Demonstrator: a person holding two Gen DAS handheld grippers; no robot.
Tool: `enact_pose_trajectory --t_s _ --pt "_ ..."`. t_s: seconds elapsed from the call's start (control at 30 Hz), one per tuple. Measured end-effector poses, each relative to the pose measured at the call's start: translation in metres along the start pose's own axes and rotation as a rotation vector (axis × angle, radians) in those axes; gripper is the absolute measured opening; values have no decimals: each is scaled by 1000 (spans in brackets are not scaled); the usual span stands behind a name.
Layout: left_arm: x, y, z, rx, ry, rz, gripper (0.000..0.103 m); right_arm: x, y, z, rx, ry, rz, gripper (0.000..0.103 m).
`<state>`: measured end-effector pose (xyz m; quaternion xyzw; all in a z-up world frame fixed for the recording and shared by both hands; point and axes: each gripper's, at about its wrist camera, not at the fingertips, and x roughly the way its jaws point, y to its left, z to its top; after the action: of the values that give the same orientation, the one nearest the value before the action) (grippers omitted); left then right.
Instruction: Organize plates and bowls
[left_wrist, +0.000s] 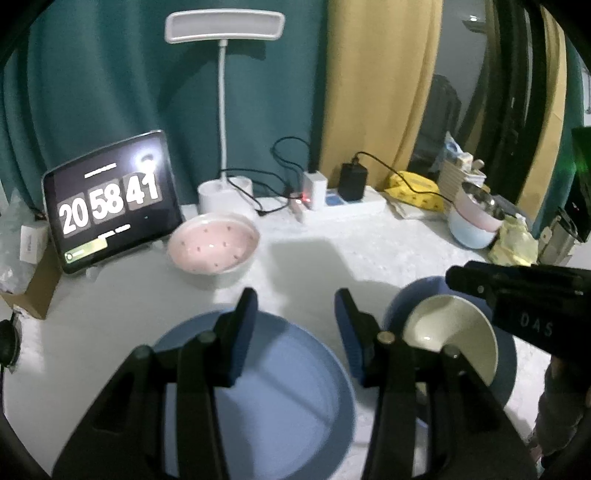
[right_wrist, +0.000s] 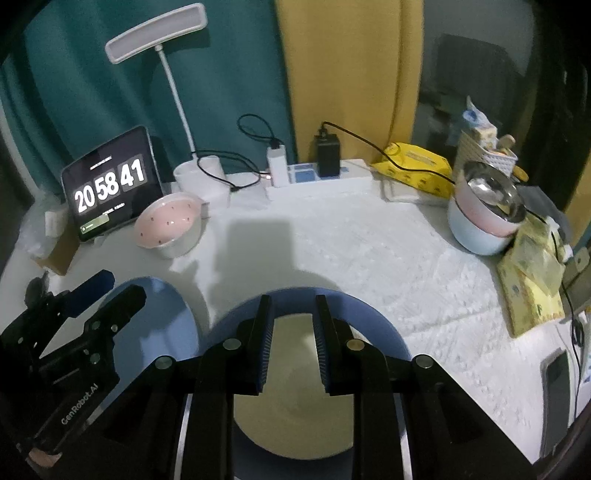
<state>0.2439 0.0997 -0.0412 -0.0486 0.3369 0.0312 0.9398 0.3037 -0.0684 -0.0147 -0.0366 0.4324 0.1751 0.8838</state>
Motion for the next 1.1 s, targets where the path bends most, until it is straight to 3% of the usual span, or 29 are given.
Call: enact_pose_trajectory --t_s 1.1 --pt "44 105 25 -54 22 80 45 66 87 44 -113 61 43 23"
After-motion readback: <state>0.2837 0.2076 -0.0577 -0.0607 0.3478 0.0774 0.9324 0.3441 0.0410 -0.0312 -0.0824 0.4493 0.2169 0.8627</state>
